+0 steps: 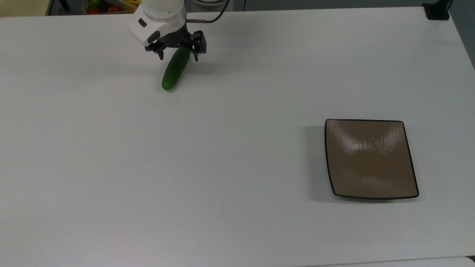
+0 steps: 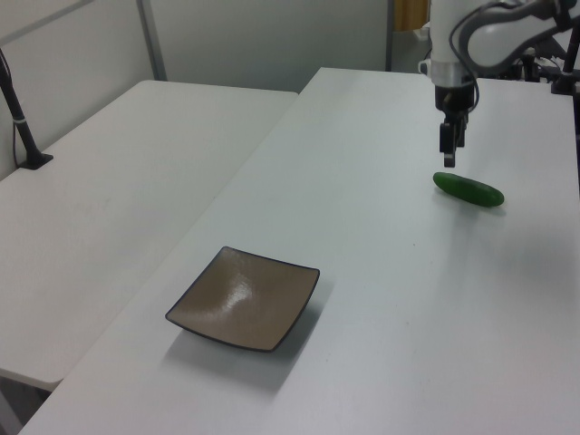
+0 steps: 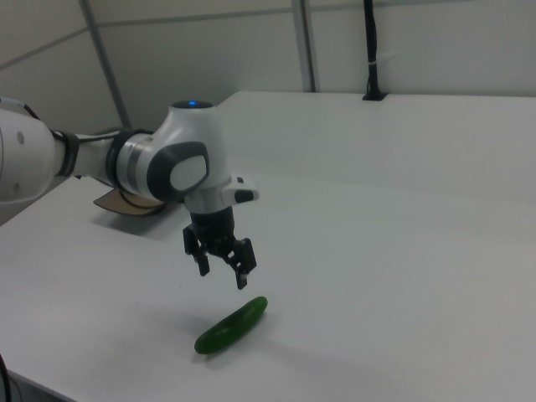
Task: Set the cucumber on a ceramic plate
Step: 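Move the open gripper over the green cucumber and lower it, then close the gripper around the middle of the cucumber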
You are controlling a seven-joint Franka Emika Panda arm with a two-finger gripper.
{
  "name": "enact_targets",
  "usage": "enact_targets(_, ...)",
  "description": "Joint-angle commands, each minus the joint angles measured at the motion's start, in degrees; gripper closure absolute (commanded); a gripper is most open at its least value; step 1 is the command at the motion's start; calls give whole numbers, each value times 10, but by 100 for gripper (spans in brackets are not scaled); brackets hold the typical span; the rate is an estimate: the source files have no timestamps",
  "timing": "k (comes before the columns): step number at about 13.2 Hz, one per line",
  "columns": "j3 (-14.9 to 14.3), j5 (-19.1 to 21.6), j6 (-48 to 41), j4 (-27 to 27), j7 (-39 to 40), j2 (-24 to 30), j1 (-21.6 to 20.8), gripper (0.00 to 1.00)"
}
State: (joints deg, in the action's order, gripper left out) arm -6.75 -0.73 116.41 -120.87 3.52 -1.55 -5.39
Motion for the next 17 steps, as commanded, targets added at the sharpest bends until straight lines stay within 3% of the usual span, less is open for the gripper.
enact_targets(1,-3,-25,59,-64,-18,15,-2,0)
enact_targets(11,-4,-34,237,-159,-35,12,24,0)
enact_targets(13,-4,-34,247,-169,-35,11,27,4)
enact_targets(15,-4,-34,247,-169,-36,11,27,13)
enact_targets(17,-4,-34,247,-169,-36,11,28,32)
